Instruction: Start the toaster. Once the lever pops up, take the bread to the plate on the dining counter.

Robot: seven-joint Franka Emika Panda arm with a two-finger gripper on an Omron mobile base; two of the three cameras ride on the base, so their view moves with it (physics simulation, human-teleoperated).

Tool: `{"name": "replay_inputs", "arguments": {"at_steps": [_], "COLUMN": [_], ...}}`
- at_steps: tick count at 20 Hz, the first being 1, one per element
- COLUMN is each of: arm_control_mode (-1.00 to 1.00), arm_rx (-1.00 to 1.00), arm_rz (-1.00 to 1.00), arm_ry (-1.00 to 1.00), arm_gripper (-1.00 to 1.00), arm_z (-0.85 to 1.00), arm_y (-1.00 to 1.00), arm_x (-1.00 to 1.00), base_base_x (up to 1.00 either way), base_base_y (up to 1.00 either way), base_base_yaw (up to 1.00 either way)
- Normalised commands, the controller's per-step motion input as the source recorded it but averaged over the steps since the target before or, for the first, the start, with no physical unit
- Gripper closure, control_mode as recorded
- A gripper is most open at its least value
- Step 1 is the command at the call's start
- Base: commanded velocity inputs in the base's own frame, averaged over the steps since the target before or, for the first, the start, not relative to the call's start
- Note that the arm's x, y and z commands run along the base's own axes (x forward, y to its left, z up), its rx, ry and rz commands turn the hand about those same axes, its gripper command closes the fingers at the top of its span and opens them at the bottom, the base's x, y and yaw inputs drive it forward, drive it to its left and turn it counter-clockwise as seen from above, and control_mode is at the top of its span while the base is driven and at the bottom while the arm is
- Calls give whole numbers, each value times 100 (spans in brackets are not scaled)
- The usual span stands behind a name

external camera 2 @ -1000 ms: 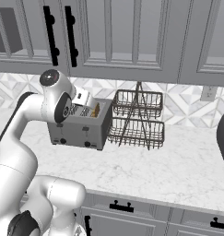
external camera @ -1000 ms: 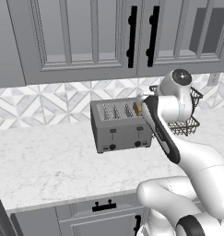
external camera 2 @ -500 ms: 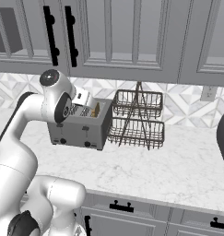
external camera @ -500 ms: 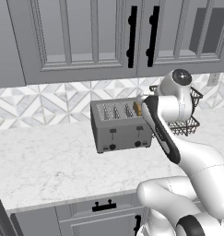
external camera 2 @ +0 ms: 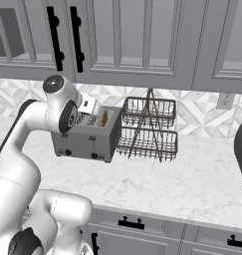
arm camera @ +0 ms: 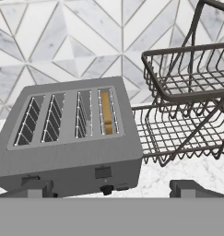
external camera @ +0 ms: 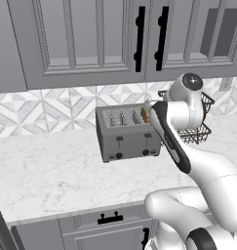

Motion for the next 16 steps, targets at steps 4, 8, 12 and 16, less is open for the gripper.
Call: {"name": "replay_inputs", "arguments": {"at_steps": [4,8,12,16], "arm_control_mode": [-100,-100,-100,-100], "arm_rx": [0,0,-1,-2], "arm_rz": [0,0,0,0], "arm_ry": [0,0,-1,-1], "arm_gripper": [-100,-100,-100,-100], "arm_z": [0,-9,-28,-23], "arm_y": [0,3,12,11], "arm_x": [0,-32,-39,-2], "base_base_x": [0,0,0,0], "base_base_y": [0,0,0,0], "base_base_yaw": [0,0,0,0]}}
